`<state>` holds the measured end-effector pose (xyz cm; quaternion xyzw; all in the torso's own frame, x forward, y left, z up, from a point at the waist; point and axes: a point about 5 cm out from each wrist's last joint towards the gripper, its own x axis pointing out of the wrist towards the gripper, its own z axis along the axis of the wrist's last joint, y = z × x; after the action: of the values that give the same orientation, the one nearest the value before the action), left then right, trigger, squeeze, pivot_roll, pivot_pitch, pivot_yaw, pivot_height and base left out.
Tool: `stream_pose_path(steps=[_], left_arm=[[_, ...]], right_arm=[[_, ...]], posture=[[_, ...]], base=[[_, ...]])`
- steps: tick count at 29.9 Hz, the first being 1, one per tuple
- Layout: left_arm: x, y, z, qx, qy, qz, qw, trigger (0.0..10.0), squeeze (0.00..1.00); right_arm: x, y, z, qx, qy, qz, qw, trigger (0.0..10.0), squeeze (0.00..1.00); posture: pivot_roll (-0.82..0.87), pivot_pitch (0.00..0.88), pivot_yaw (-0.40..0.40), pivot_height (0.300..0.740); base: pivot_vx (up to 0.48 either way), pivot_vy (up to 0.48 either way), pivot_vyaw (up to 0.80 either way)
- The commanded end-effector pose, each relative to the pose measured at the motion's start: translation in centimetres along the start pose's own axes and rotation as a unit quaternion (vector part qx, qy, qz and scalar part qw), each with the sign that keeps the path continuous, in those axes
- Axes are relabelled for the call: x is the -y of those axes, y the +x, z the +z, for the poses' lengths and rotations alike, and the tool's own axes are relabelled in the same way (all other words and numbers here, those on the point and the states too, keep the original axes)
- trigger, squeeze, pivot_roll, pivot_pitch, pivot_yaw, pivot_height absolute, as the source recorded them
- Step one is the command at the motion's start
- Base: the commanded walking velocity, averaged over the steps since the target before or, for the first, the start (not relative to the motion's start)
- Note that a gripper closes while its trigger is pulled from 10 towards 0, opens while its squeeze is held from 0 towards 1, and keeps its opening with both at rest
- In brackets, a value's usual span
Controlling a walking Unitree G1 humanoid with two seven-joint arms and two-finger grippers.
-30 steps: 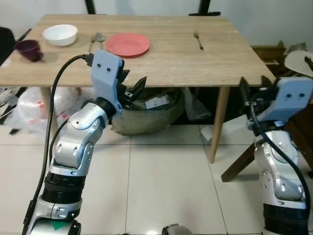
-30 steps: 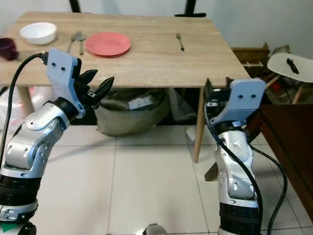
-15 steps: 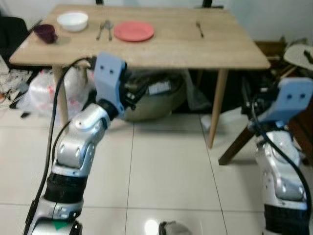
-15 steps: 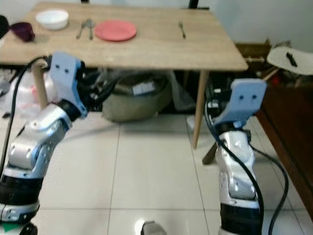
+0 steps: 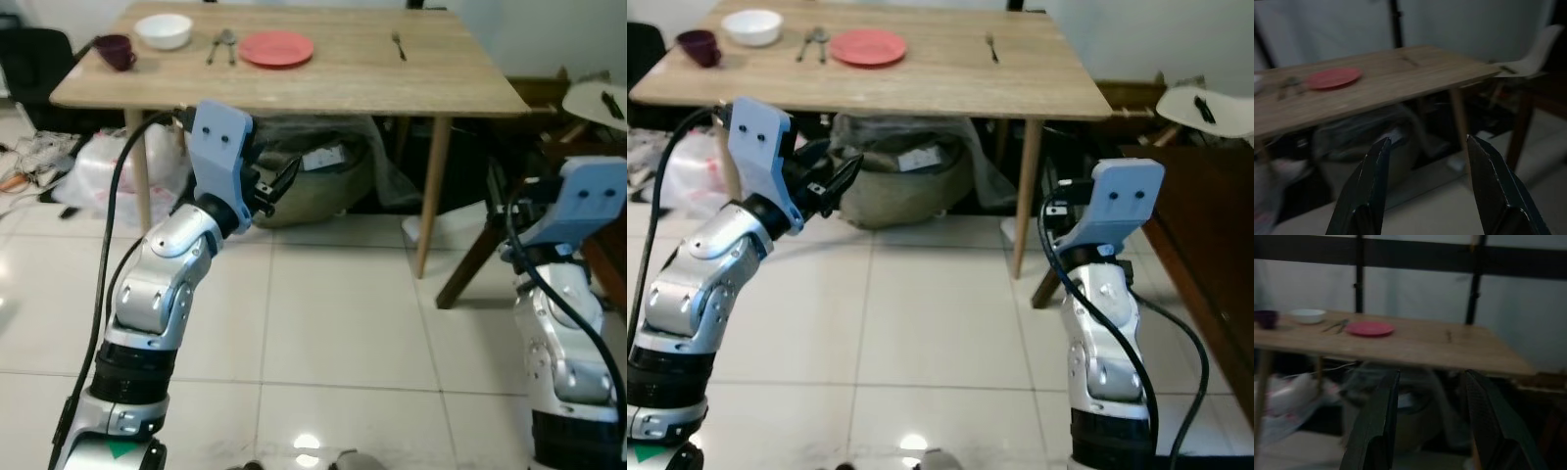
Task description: Setting the table
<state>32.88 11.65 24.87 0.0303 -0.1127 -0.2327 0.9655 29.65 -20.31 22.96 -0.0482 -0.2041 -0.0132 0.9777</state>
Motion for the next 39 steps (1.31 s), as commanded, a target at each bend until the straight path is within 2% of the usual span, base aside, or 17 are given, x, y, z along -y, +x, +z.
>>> stream_pose_path(steps=[1, 17, 27, 31, 39], left_arm=[[0.15, 0.03, -0.49, -0.008, -0.002, -0.005, 1.000, 10.0, 0.00], [0.32, 0.23, -0.51, -0.007, -0.003, -0.009, 1.000, 10.0, 0.00], [0.33, 0.37, -0.61, -0.009, -0.006, -0.007, 1.000, 10.0, 0.00], [0.26, 0.45, -0.71, -0.019, -0.030, 0.003, 0.999, 10.0, 0.00], [-0.11, 0.71, -0.69, -0.018, -0.016, 0.014, 1.000, 10.0, 0.00]], right_arm=[[0.45, -0.28, -0.16, -0.005, -0.008, -0.007, 1.000, 10.0, 0.00], [0.63, -0.46, -0.22, -0.006, -0.010, -0.011, 1.000, 10.0, 0.00], [0.74, -0.46, -0.23, -0.007, -0.011, -0.014, 1.000, 10.0, 0.00], [0.72, -0.48, -0.20, -0.006, -0.009, -0.014, 1.000, 10.0, 0.00], [0.77, -0.49, -0.18, -0.005, -0.007, -0.016, 1.000, 10.0, 0.00]], posture=[[-0.21, 0.000, 0.075, 0.740], [-0.21, 0.000, 0.079, 0.740], [-0.22, 0.000, 0.081, 0.740], [-0.22, 0.000, 0.083, 0.740], [-0.22, 0.000, 0.085, 0.740]], base=[[-0.326, 0.000, 0.00], [-0.312, 0.000, 0.00], [0.000, 0.000, 0.00], [0.000, 0.000, 0.00], [0.000, 0.000, 0.00]])
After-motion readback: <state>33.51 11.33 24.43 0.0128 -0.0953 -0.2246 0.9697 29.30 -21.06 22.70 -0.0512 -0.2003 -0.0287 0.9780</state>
